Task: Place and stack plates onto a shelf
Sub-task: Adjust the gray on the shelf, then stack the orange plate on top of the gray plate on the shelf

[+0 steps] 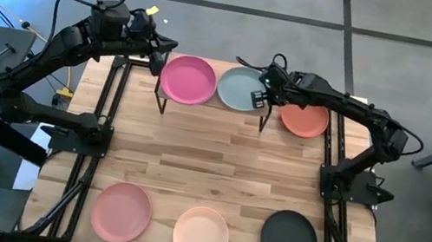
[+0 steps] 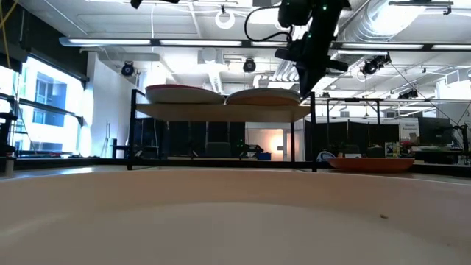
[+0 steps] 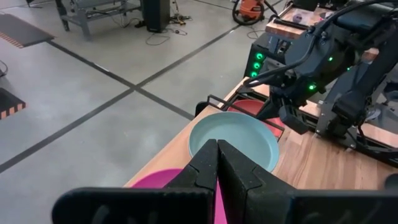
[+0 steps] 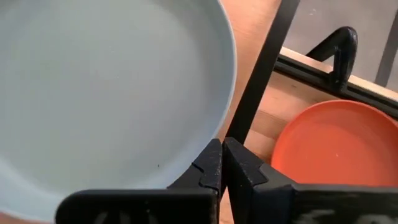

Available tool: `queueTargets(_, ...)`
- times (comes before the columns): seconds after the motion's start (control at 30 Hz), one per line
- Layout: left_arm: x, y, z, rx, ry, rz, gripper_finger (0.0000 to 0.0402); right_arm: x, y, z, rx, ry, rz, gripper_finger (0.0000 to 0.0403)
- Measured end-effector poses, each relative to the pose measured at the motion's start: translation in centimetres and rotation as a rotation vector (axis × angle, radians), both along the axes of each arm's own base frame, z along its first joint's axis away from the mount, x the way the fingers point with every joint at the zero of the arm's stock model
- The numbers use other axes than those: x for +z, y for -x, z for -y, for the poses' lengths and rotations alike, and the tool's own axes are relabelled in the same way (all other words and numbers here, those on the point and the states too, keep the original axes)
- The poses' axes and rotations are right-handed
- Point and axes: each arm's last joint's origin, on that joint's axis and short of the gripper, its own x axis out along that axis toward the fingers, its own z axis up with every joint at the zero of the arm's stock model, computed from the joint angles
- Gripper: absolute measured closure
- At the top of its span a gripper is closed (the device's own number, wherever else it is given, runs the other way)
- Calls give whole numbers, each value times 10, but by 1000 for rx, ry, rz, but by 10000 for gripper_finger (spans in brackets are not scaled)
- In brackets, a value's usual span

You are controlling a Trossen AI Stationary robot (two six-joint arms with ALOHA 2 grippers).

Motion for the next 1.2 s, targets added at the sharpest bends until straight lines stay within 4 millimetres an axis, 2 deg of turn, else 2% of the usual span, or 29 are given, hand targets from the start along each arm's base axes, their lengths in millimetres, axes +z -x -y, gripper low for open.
queueTargets(0.17, 0, 1, 1, -10, -4, -6, 401, 17, 11, -5, 38, 26, -10, 403)
queueTargets(0.27, 1, 5, 5, -52, -13, -16, 401, 35, 31, -13, 40, 80, -23, 403)
queueTargets(0.37, -7, 14, 13, -68, -14, 15, 401, 42, 55, -26, 40, 118, -24, 403)
queueTargets(0.5, -33, 25, 27, -78, -9, 127, 401, 33, 88, -46, 71, 112, 82, 403)
queueTargets(0.67, -69, 40, 49, -183, 15, 351, 401, 21, 117, -74, 238, 138, 408, 403)
queueTargets(0.8, -89, 53, 62, -217, 27, 483, 401, 22, 129, -88, 365, 241, 701, 403)
queueTargets(0.87, -98, 57, 66, -206, 26, 507, 402, 20, 134, -92, 381, 281, 788, 403)
queueTargets(1.1, -106, 65, 70, -172, 20, 538, 401, 13, 138, -94, 354, 263, 851, 403)
queueTargets(1.2, -106, 65, 70, -171, 22, 538, 401, 10, 135, -92, 270, 204, 862, 403)
